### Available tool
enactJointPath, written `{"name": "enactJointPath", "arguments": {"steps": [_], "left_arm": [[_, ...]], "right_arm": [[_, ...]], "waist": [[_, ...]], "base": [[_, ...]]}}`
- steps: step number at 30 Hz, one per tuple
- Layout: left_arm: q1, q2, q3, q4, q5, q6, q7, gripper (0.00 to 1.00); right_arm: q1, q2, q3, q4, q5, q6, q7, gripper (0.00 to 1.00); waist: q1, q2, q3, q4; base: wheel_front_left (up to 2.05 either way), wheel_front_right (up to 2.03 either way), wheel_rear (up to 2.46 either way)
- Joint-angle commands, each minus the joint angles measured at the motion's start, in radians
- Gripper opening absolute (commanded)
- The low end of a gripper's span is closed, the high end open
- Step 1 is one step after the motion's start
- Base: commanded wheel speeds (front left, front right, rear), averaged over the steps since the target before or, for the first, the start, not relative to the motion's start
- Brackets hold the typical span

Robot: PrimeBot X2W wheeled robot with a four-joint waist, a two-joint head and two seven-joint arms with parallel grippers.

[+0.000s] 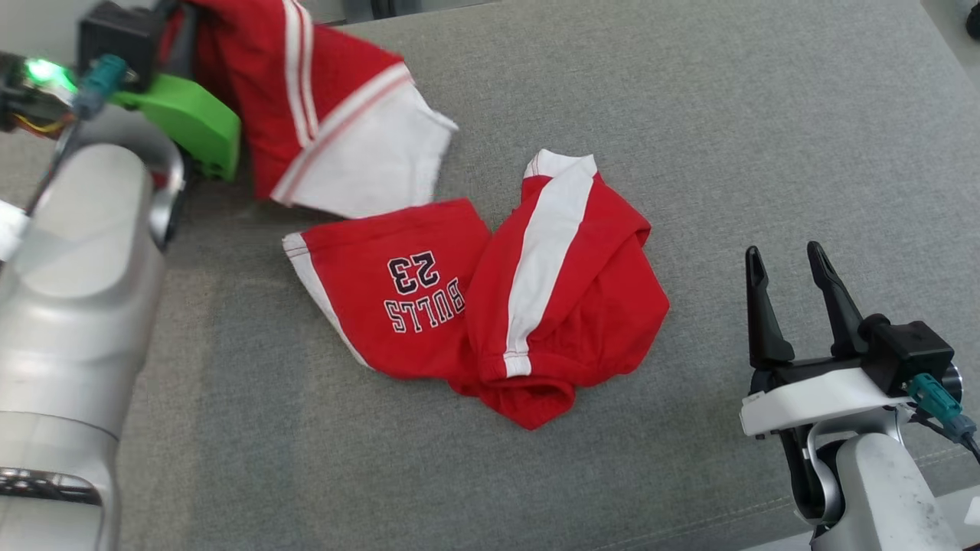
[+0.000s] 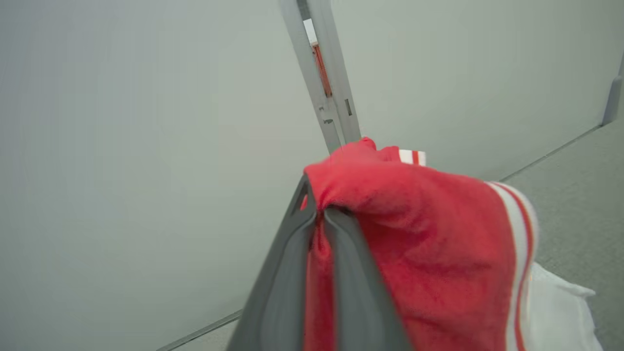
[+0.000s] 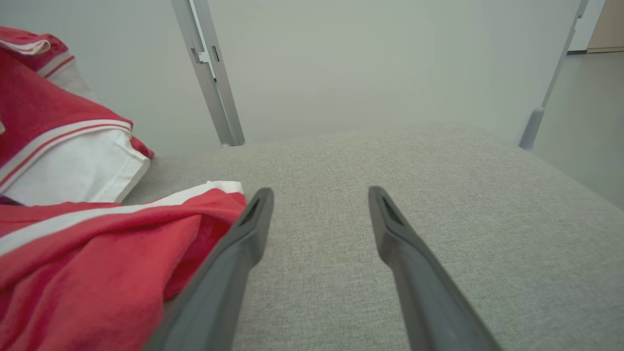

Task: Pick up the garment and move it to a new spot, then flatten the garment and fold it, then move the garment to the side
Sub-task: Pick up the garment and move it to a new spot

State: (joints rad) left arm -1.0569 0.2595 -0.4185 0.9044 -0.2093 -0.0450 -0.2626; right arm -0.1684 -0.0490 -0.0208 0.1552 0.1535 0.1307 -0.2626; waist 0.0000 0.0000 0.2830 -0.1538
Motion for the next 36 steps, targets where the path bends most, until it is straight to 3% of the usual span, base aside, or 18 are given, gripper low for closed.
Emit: {"name": "enactJointPath", "arguments": {"steps": [1, 4, 13, 18, 23, 27, 28, 29, 30, 36], "left_arm": [[-0.031, 0.025, 0.012, -0.011, 0.002, 0.008, -0.003, 0.0], [-0.083, 0.089, 0.041, -0.014, -0.002, 0.026, -0.001, 0.0], [-0.196, 0.335, 0.141, -0.013, 0.012, 0.142, -0.001, 0.0], [-0.204, 0.443, 0.187, -0.019, 0.024, 0.245, -0.002, 0.0], [-0.135, 0.483, 0.184, 0.031, 0.038, 0.291, 0.037, 0.0], [-0.054, 0.457, 0.2, 0.109, -0.011, 0.272, 0.105, 0.0], [-0.03, 0.444, 0.207, 0.133, -0.03, 0.257, 0.124, 0.29], [-0.011, 0.435, 0.215, 0.149, -0.047, 0.242, 0.134, 0.71], [0.011, 0.419, 0.225, 0.164, -0.074, 0.22, 0.14, 1.0], [0.102, 0.36, 0.286, 0.23, -0.168, 0.19, 0.116, 1.0]], "right_arm": [[0.004, -0.003, 0.001, 0.002, 0.002, 0.0, -0.003, 1.0], [0.004, -0.002, 0.006, 0.0, 0.006, 0.0, -0.003, 1.0], [0.009, -0.003, -0.002, -0.007, -0.001, 0.0, -0.003, 1.0], [0.008, -0.003, -0.013, -0.013, -0.008, 0.0, -0.003, 1.0], [-0.002, -0.002, -0.008, -0.014, -0.017, 0.0, -0.003, 1.0], [-0.016, -0.003, -0.001, -0.019, -0.019, 0.0, -0.003, 1.0], [-0.02, -0.003, 0.001, -0.021, -0.022, 0.0, -0.003, 1.0], [-0.022, -0.003, 0.001, -0.022, -0.023, 0.0, -0.003, 1.0], [-0.023, -0.003, 0.0, -0.023, -0.026, 0.0, -0.003, 1.0], [-0.024, -0.003, -0.008, -0.024, -0.039, 0.0, -0.003, 1.0]], "waist": [[0.0, 0.0, -0.004, 0.002], [0.0, 0.0, 0.0, -0.004], [0.0, 0.0, 0.032, -0.049], [0.0, 0.0, 0.047, -0.051], [0.0, 0.0, 0.067, -0.032], [0.0, 0.0, 0.083, -0.02], [0.0, 0.0, 0.087, -0.016], [0.0, 0.0, 0.09, -0.015], [0.0, 0.0, 0.094, -0.012], [0.0, 0.0, 0.095, 0.004]], "base": [[0.0, 0.0, 0.0], [0.0, 0.0, 0.0], [0.0, 0.0, 0.0], [0.0, 0.0, 0.0], [0.0, 0.0, 0.0], [0.0, 0.0, 0.0], [0.0, 0.0, 0.0], [0.0, 0.0, 0.0], [0.0, 0.0, 0.0], [0.0, 0.0, 0.0]]}}
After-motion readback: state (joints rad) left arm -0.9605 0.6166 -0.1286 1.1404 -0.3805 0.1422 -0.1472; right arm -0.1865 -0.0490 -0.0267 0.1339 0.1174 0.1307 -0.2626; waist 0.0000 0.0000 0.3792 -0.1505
